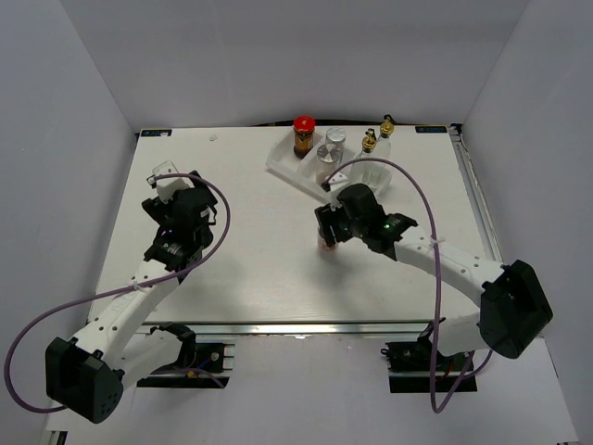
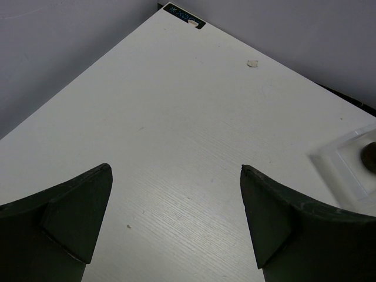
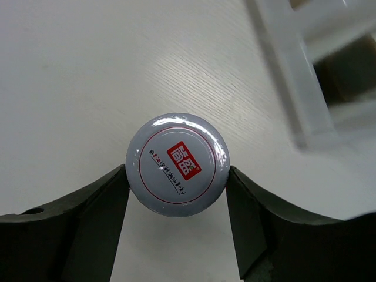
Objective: Organize the condiment bottles
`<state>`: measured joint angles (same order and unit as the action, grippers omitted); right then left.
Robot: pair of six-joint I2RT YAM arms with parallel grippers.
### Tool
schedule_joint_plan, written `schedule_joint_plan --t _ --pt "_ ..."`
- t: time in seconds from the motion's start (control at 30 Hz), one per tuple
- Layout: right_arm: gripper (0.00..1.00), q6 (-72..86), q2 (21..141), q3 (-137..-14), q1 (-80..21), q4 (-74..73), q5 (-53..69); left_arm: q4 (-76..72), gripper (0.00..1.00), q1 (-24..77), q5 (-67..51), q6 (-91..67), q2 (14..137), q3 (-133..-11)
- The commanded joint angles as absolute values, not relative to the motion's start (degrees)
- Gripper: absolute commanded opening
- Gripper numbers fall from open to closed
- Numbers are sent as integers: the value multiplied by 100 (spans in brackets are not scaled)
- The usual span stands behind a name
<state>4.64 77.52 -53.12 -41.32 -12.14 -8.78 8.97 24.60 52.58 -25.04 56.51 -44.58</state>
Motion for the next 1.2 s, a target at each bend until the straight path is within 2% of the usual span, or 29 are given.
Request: schedule_joint_plan --t 0.0,0.23,0.53,0.7,0.8,1.17 --pt "0 88 7997 -6412 -4254 -317 -440 826 98 2443 5344 -2558 5511 -4412" --pt "0 -377 9708 -8497 -4307 -62 -281 897 98 2364 5370 -2646 5546 -4377" --pt "0 -843 11863 -10896 -4201 562 -1448 914 98 2294 5344 -2672 5581 -4351" --pt "0 -993 12952 -12391 -3930 589 -1652 896 98 2268 5344 -2663 5572 -4333" --pt "0 -950 13235 -12761 -3754 597 -1609 897 98 2250 5370 -2663 5590 -4324" --pt "0 -791 13535 -12410 -3551 782 -1336 861 98 2215 5291 -2672 5783 -4368"
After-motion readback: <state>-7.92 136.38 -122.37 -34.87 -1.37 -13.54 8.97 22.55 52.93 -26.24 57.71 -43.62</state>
